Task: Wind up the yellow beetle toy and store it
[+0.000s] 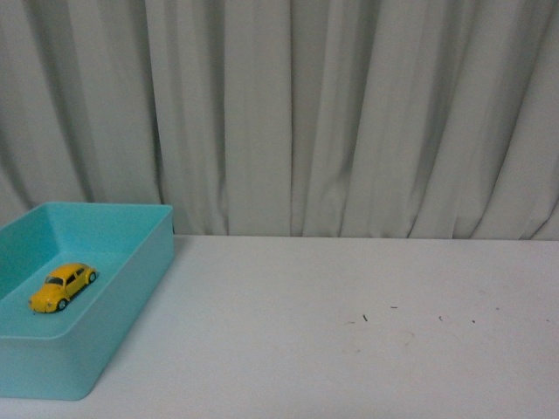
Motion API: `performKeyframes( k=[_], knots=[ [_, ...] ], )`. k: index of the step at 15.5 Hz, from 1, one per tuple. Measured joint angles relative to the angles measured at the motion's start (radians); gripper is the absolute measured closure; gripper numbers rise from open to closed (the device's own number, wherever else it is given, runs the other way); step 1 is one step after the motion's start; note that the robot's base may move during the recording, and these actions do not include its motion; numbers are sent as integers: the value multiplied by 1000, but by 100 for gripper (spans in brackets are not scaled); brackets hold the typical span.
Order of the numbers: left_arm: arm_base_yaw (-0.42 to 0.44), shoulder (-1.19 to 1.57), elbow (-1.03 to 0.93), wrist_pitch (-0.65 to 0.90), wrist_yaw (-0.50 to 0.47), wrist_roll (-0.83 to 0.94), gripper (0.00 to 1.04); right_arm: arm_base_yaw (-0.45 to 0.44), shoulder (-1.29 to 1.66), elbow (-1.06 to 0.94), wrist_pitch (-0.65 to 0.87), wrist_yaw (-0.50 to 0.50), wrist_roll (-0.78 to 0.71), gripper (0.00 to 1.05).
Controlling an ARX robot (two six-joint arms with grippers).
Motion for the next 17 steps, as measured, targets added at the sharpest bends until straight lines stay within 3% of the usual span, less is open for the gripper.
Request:
performKeyframes(
  k=[17],
  knots=[
    [0, 0, 0, 0, 0, 0, 7, 0, 0, 0, -1, 0, 0, 7]
  ],
)
